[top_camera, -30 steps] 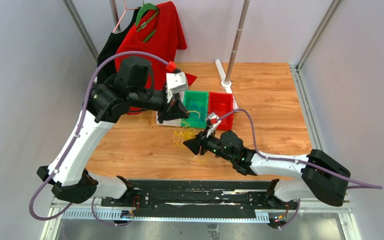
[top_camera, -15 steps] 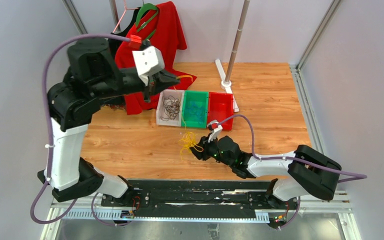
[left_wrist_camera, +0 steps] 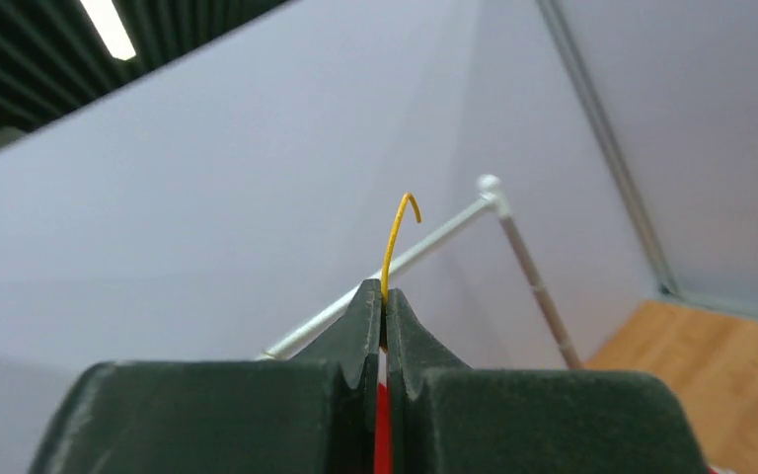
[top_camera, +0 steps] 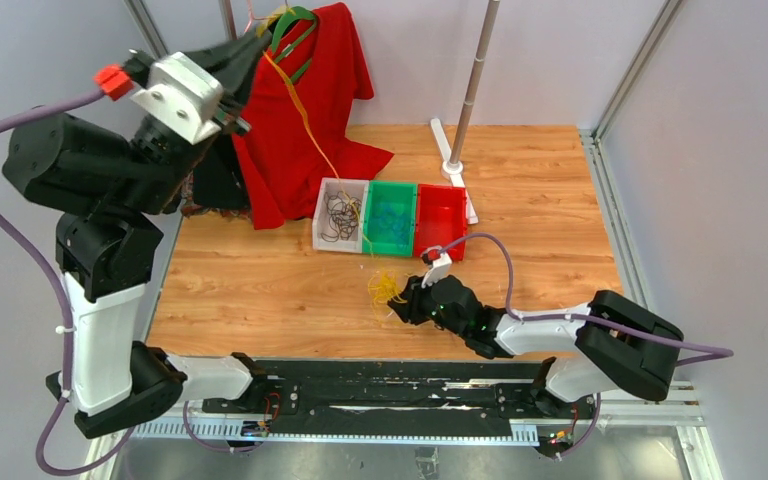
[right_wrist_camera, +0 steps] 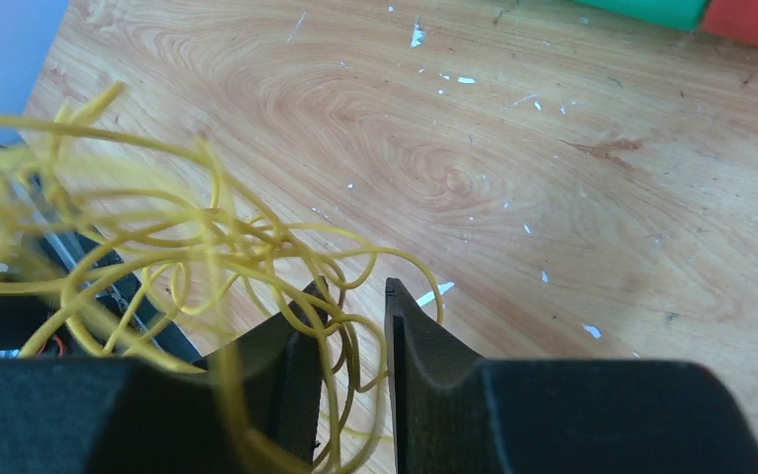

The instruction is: Untangle the cables

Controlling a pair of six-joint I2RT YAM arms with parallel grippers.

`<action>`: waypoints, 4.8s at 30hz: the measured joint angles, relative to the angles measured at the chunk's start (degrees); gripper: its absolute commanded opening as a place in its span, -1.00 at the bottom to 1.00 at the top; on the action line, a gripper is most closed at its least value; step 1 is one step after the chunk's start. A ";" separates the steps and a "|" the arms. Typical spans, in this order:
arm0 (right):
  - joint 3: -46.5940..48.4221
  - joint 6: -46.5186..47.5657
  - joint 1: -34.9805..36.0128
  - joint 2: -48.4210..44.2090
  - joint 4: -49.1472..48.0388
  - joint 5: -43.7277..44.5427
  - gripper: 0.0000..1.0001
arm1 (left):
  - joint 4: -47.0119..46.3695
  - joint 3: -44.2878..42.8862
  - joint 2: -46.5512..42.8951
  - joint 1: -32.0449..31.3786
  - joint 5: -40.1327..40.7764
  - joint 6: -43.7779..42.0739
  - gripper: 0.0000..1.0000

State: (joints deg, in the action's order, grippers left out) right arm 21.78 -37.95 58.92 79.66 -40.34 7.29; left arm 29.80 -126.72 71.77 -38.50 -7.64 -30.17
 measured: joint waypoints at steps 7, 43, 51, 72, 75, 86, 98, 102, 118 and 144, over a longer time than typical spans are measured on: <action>0.02 -1.16 0.00 -0.74 3.39 1.55 -0.40 | -21.33 -3.21 3.08 0.00 9.77 -5.22 -0.99; 8.17 9.66 0.59 -6.40 17.20 1.55 0.11 | 8.57 55.19 -28.39 0.00 -0.63 -6.38 -0.99; 13.27 8.83 1.81 5.40 11.34 0.15 -0.79 | 14.14 72.61 -34.88 0.00 2.75 -12.02 -0.26; 11.72 10.97 1.60 0.87 8.02 -0.57 -0.56 | 14.19 74.01 -9.57 0.04 -13.49 -21.81 0.32; 12.24 10.32 1.09 6.08 7.80 0.28 -0.47 | 8.68 77.81 -6.21 0.07 -12.59 -20.37 0.32; 18.49 7.91 -1.75 19.02 3.41 0.17 -0.37 | -6.71 85.00 0.57 0.37 -8.70 -13.97 0.07; 17.84 5.35 -3.39 20.83 -2.97 -1.70 -0.99 | -7.32 84.91 3.98 6.10 -10.84 -16.02 -0.99; 12.92 4.76 -3.96 15.93 -3.21 -1.20 -0.99 | -2.89 83.34 0.07 9.25 -12.87 -16.11 -0.99; 0.39 5.35 -4.33 -22.67 13.31 10.25 -0.99 | 17.51 74.34 -30.23 15.91 -13.51 -22.84 -0.99; 11.91 13.51 -4.87 -55.08 53.13 33.83 -0.99 | 30.56 75.38 -46.42 15.93 12.83 -38.53 0.40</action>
State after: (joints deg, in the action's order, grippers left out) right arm 33.69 -24.45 54.04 24.58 12.80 41.12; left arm 60.36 -51.33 25.34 -22.57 5.19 -68.71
